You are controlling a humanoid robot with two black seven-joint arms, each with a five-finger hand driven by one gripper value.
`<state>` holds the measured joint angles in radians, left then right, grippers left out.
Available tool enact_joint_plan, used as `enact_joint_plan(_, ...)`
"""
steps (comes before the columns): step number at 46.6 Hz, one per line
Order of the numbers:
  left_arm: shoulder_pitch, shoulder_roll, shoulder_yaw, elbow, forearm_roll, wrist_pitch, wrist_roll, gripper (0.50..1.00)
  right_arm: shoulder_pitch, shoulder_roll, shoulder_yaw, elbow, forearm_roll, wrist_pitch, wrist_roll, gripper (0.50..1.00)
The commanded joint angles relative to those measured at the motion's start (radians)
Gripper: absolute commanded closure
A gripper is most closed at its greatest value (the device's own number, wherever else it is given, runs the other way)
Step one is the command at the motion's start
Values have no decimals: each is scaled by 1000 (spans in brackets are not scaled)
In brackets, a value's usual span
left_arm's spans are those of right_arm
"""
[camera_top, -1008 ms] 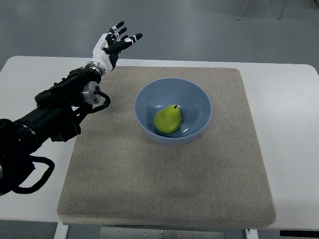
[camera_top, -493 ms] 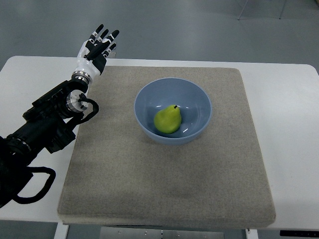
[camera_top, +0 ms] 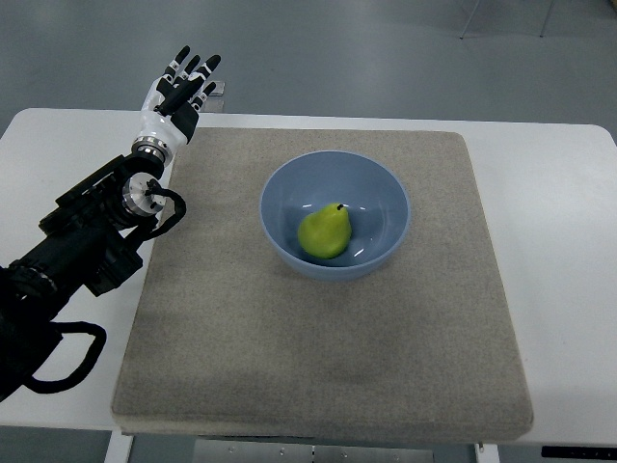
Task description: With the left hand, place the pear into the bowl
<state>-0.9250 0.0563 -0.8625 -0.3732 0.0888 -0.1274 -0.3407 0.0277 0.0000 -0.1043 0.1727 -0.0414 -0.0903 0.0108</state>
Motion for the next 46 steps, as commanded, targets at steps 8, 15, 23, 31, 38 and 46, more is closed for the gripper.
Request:
enact_joint_plan(8, -3, 10, 0, -1, 0, 0, 0, 508, 0, 0, 0, -1, 0, 0, 0, 576)
enact_joint_plan(15, -8, 10, 0, -1, 2, -1, 0, 508, 0, 0, 2, -1, 0, 0, 0, 576)
enact_joint_plan(23, -9, 8, 7, -1, 2, 2, 0, 508, 0, 0, 0, -1, 0, 0, 0, 576)
enact_joint_plan(31, -8, 10, 8, -1, 2, 5, 0, 508, 0, 0, 0, -1, 0, 0, 0, 576)
enact_joint_plan(38, -5, 22, 8, 0, 2, 6, 0, 508, 0, 0, -9, 1, -6, 1, 0, 576)
enact_joint_plan(46, -3, 30, 7, 0, 0, 6, 0, 508, 32, 0, -9, -1, -15, -3, 1, 576)
